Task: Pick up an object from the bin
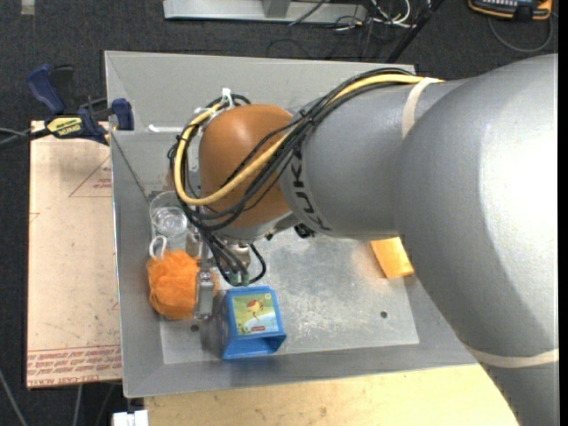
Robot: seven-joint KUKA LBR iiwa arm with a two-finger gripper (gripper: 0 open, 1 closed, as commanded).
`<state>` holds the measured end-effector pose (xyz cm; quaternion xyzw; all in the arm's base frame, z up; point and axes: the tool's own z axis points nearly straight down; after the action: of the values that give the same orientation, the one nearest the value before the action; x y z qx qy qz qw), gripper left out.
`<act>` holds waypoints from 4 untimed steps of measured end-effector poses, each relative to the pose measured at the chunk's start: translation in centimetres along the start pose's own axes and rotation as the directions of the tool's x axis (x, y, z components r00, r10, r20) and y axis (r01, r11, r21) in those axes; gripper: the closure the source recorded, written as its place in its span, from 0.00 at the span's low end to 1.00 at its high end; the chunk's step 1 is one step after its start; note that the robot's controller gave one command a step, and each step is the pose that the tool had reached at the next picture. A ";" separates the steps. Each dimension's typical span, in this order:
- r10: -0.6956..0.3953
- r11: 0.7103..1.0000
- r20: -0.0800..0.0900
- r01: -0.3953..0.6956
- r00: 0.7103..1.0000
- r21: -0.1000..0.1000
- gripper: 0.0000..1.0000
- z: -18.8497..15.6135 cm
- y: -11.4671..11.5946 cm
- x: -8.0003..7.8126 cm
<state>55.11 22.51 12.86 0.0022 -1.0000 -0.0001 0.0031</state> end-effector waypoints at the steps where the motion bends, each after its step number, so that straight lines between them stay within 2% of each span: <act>1: 0.004 1.000 0.006 -0.004 1.000 -0.001 0.00 -0.5 -0.1 -0.2; 2: -0.047 0.999 0.012 0.047 0.999 -0.003 0.00 1.1 -0.5 -0.2; 3: -0.322 0.947 0.007 0.322 0.947 0.000 1.00 5.9 -0.2 0.0; 4: -0.322 0.947 0.007 0.322 0.947 0.000 1.00 5.9 -0.2 0.0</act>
Offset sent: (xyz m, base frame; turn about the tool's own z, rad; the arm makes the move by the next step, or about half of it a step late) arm -0.0047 -0.0190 -0.0580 -0.1528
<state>55.04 22.35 6.97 0.1655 -0.9862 -0.0012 -0.0006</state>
